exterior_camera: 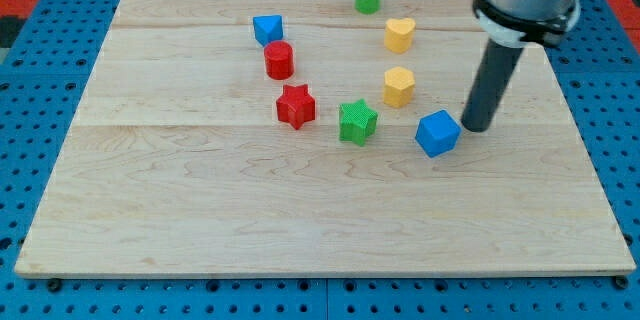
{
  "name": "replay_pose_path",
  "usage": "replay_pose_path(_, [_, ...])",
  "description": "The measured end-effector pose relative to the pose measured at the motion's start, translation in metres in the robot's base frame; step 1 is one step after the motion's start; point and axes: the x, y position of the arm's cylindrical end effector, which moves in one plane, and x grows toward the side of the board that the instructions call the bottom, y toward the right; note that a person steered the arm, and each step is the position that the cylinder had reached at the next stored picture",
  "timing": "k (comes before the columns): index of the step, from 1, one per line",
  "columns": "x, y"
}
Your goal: Move the blue cube to the bottom of the green star
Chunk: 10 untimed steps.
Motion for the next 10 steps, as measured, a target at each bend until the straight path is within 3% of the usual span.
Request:
replay_pose_path(1, [0.02, 0.0])
replay_pose_path(2, [0.029, -0.043])
replay_pose_path(7, [0.013, -0.016])
replay_pose_path(8, [0.006, -0.074])
replay_pose_path(10, [0.006, -0.246])
